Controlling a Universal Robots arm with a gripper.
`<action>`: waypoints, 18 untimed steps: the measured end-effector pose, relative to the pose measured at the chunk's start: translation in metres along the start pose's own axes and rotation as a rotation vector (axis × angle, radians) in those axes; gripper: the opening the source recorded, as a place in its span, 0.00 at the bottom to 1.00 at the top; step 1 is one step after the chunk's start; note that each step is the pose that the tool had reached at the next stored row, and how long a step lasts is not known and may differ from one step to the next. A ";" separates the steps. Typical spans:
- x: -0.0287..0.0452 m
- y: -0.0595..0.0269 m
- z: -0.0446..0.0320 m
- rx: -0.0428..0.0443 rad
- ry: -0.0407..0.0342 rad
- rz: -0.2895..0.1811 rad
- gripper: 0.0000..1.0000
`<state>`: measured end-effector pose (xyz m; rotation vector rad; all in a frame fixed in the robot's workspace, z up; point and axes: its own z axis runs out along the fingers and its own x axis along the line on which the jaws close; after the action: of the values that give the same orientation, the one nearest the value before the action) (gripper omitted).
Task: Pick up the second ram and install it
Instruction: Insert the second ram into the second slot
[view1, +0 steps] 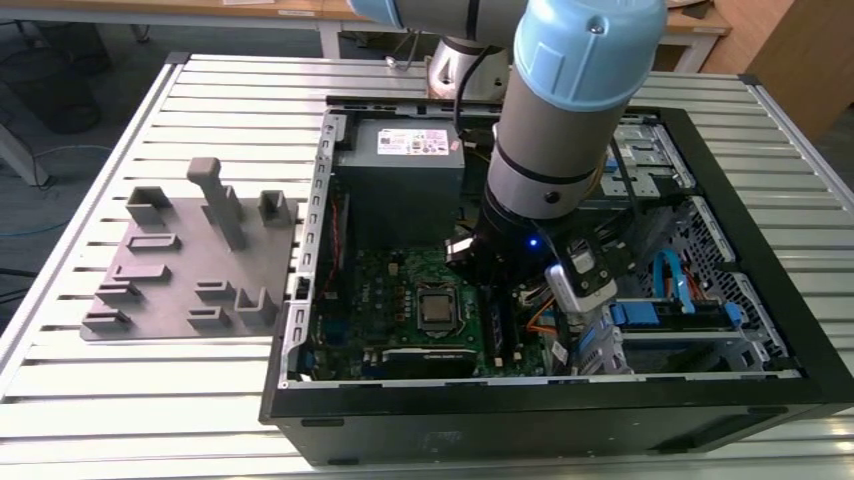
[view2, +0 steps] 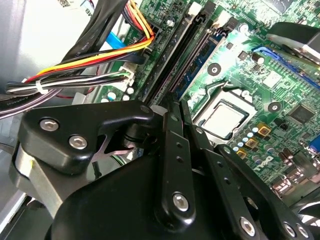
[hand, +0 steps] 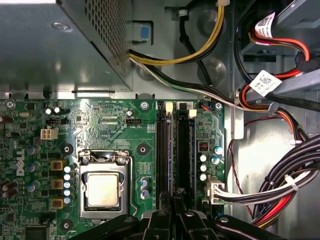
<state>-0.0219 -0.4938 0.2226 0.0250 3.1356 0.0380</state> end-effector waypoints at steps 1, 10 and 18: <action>0.0000 -0.0001 0.0002 -0.0003 -0.0001 0.000 0.13; 0.0000 -0.0027 0.0016 -0.0002 -0.0001 0.000 0.13; 0.0000 -0.0029 0.0027 -0.0003 0.0000 0.000 0.13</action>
<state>-0.0219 -0.4967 0.2198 0.0251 3.1356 0.0385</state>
